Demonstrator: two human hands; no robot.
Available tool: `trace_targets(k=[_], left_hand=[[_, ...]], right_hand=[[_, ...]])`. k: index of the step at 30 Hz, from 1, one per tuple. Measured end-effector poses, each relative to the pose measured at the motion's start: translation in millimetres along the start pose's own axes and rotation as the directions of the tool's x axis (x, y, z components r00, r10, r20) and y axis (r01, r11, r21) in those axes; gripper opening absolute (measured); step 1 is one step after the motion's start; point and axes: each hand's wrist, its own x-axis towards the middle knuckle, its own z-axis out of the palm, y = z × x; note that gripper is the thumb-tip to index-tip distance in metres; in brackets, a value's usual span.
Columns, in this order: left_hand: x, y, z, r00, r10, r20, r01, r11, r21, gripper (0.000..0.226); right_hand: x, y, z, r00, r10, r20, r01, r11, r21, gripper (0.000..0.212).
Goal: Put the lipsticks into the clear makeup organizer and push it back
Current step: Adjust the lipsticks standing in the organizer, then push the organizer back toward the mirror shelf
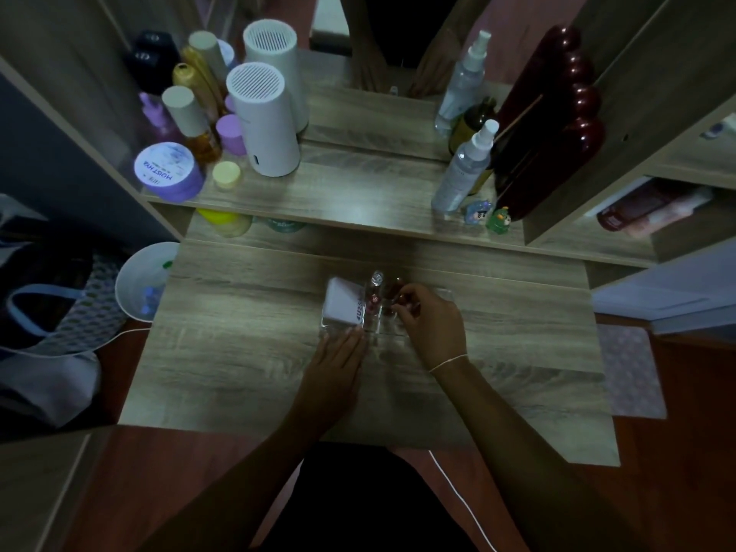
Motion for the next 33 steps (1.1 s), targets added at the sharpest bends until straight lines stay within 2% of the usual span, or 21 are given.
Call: trace_targets(k=[8, 17, 20, 24, 26, 28, 31, 33], left_hand=[[-1, -3, 5, 1.0, 0.003, 0.02, -0.003, 1.0, -0.004, 0.05], [-1, -4, 7, 1.0, 0.022, 0.008, -0.022, 1.0, -0.007, 0.051], [-3, -6, 8, 0.999, 0.037, 0.009, -0.037, 0.999, 0.005, 0.052], [-13, -9, 12, 0.994, 0.081, -0.07, -0.083, 0.996, -0.028, 0.046], [-21, -13, 13, 0.983, 0.044, -0.177, -0.064, 0.992, -0.109, 0.04], [-27, -19, 13, 0.954, -0.06, -0.293, 0.001, 0.98, -0.199, 0.037], [-24, -27, 4, 0.933, -0.256, -0.252, 0.172, 0.935, -0.312, 0.051], [-16, -30, 0, 0.925, -0.33, -0.189, 0.253, 0.905, -0.343, 0.062]], right_hand=[[-1, 1, 5, 0.999, -0.022, -0.03, 0.024, 0.998, 0.049, 0.024], [-5, 2, 3, 1.0, -0.02, 0.006, 0.019, 0.998, 0.056, 0.024], [-8, -2, -6, 0.998, -0.049, -0.042, 0.052, 0.995, 0.081, 0.028], [-26, 7, -21, 0.975, -0.012, -0.221, 0.044, 0.989, 0.14, 0.022], [-41, 21, -24, 0.952, 0.053, -0.302, -0.009, 0.99, 0.143, 0.023], [-57, 39, -20, 0.947, 0.13, -0.295, -0.088, 0.985, 0.151, 0.031], [-74, 64, -7, 0.962, 0.237, -0.135, -0.221, 0.968, 0.121, 0.036], [-79, 70, 2, 0.972, 0.235, -0.029, -0.232, 0.969, 0.085, 0.045]])
